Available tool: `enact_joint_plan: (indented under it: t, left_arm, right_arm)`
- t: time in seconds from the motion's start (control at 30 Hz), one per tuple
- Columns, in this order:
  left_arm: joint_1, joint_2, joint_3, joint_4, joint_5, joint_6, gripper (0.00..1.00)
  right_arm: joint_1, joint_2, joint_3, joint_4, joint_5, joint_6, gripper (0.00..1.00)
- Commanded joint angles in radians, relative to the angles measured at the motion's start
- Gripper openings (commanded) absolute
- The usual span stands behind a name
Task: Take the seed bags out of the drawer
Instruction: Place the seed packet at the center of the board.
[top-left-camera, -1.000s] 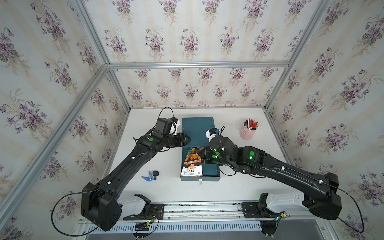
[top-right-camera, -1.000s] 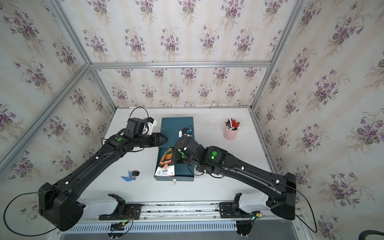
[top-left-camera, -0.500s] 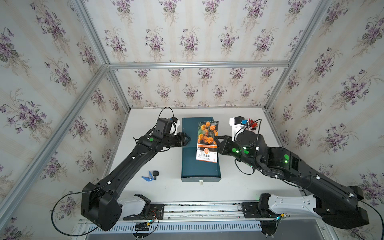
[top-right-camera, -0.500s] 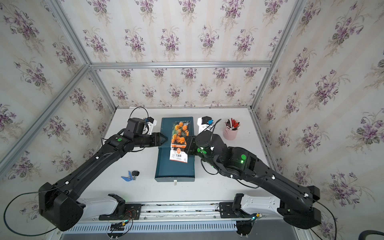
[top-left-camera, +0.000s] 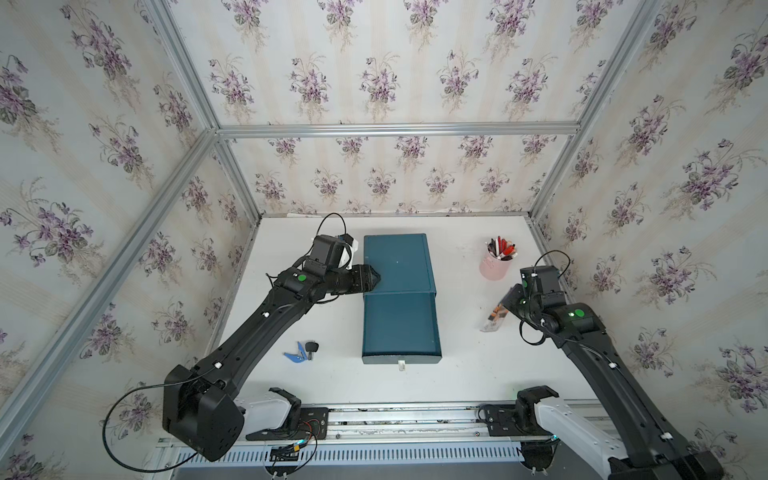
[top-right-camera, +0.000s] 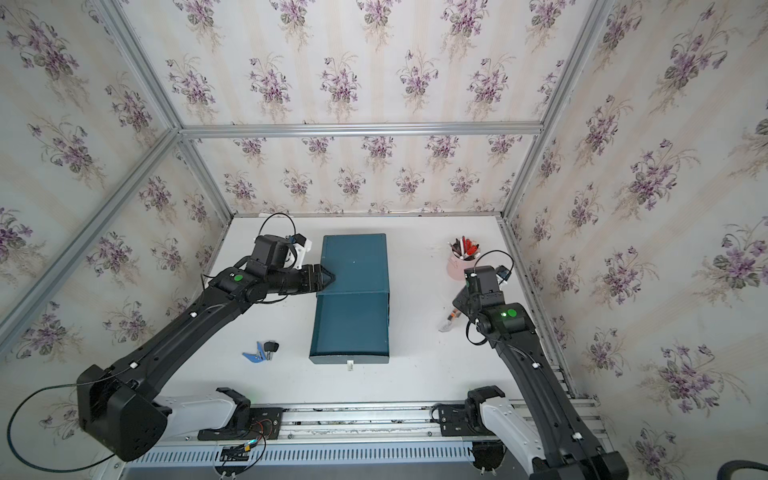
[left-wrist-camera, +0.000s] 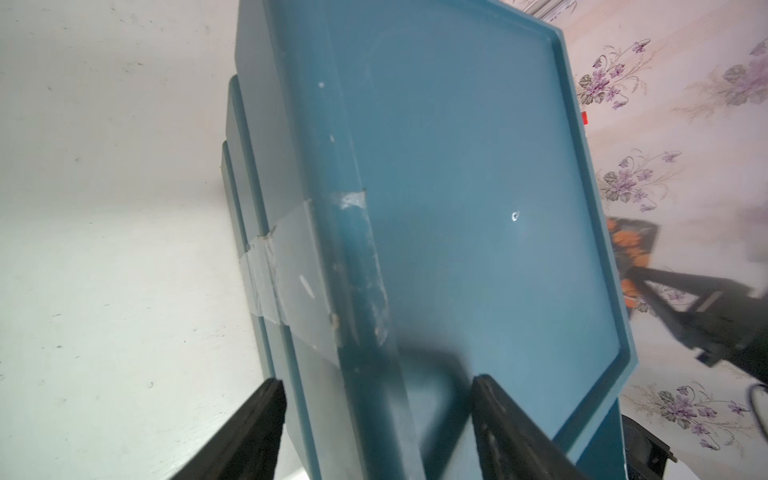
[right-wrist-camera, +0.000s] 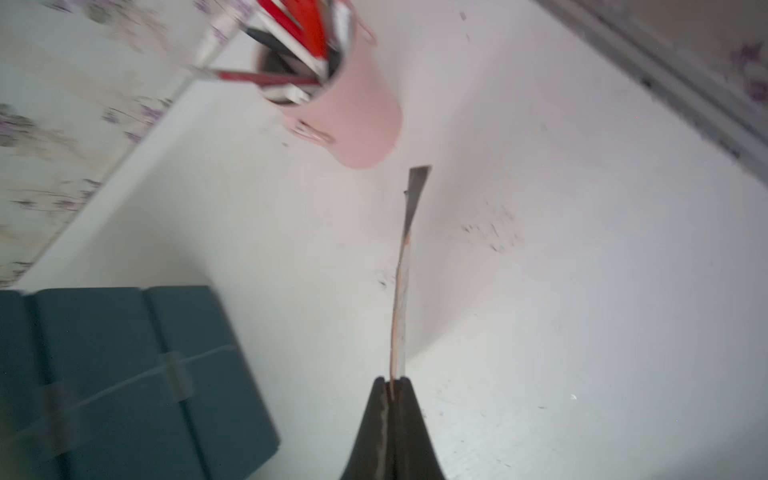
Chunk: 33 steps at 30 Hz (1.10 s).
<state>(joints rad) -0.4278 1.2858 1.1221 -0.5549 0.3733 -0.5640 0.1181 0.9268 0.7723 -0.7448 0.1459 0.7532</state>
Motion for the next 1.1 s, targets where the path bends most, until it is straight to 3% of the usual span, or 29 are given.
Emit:
enact_joint_plan:
  t: [0.0, 0.27, 0.37, 0.47, 0.5, 0.57, 0.6, 0.63, 0.7, 0.8, 0.93, 1.07]
  left_arm:
    - [0.001, -0.001, -0.004, -0.12, -0.042, 0.031, 0.79]
    - [0.001, 0.005, -0.007, -0.108, -0.027, 0.027, 0.82]
    - [0.0, 0.002, -0.006, -0.105, -0.027, 0.023, 0.82]
    - [0.0, 0.004, -0.004, -0.105, -0.024, 0.025, 0.83]
    - [0.001, 0.003, -0.003, -0.103, -0.024, 0.027, 0.83]
    - [0.001, 0.004, -0.001, -0.104, -0.021, 0.029, 0.83]
    - [0.0, 0.004, 0.002, -0.103, -0.02, 0.028, 0.84]
    - [0.0, 0.001, 0.003, -0.102, -0.021, 0.028, 0.84]
    - [0.0, -0.005, 0.005, -0.102, -0.02, 0.028, 0.85]
    - [0.002, -0.013, 0.014, -0.11, -0.02, 0.027, 0.86]
    - [0.007, -0.016, 0.05, -0.127, 0.005, 0.03, 0.87]
    - [0.01, -0.012, 0.065, -0.127, 0.012, 0.028, 0.88]
  right_arm:
    - [-0.138, 0.021, -0.129, 0.22, -0.212, -0.055, 0.0]
    - [-0.224, 0.195, -0.25, 0.566, -0.253, 0.02, 0.0]
    - [-0.222, 0.217, -0.257, 0.583, -0.285, 0.025, 0.0]
    - [-0.222, 0.148, -0.29, 0.553, -0.285, 0.014, 0.0]
    - [-0.222, 0.124, -0.302, 0.54, -0.281, 0.003, 0.07]
    - [-0.222, 0.091, -0.306, 0.497, -0.261, -0.027, 0.45]
    - [-0.222, 0.076, -0.302, 0.464, -0.246, -0.042, 0.74]
    - [-0.222, 0.064, -0.294, 0.431, -0.231, -0.056, 0.93]
    - [-0.199, 0.046, -0.255, 0.346, -0.201, -0.085, 1.0]
    - [-0.054, 0.004, -0.166, 0.199, -0.102, -0.091, 1.0]
    - [0.265, -0.073, -0.036, 0.018, 0.055, 0.008, 1.0]
    - [0.544, -0.1, 0.088, -0.085, 0.124, 0.078, 1.0]
